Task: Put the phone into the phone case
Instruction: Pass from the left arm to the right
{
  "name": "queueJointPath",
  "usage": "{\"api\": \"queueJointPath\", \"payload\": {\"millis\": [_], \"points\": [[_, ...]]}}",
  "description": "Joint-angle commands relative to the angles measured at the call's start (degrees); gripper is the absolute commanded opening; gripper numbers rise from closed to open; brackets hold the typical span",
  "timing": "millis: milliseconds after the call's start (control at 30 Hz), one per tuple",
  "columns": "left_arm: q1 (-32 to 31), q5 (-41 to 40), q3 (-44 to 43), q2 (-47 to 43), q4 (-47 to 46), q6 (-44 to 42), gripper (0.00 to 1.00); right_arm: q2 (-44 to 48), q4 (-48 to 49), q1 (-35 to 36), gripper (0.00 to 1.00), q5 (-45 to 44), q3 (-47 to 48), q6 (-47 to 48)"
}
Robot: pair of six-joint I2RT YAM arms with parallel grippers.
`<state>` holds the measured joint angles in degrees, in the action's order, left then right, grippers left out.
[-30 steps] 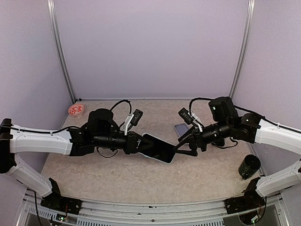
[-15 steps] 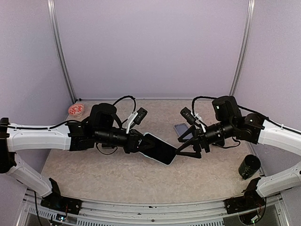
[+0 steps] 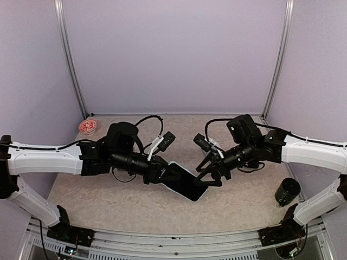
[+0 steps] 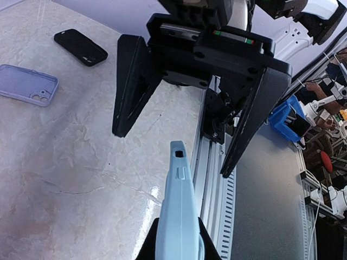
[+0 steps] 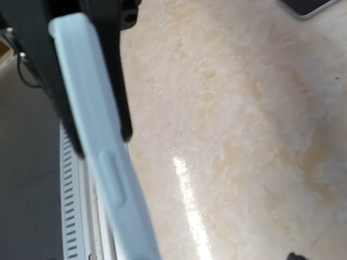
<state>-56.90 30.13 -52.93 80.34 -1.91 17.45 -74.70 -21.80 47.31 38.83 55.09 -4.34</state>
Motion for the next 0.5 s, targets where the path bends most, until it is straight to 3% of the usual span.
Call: {"api": "queueJointPath", "payload": {"millis": [0,267,467], "points": [[-0.8,3.4,-3.2,0.8,-2.4,-1.7,0.0,-2.6,-1.3,1.7,0.87,2.5,2.4,2.1],[-1.2,4.4,-3.9,1.8,-1.7,-2.6,0.0,-5.6,-0.7,3.3,0.78,5.6,2.7,2.8],[-1.3,5.3,-4.7,2.7,-1.4,-3.1,0.0,-6.6,0.0,3.8,0.64,7.9,2.3,2.9]]}}
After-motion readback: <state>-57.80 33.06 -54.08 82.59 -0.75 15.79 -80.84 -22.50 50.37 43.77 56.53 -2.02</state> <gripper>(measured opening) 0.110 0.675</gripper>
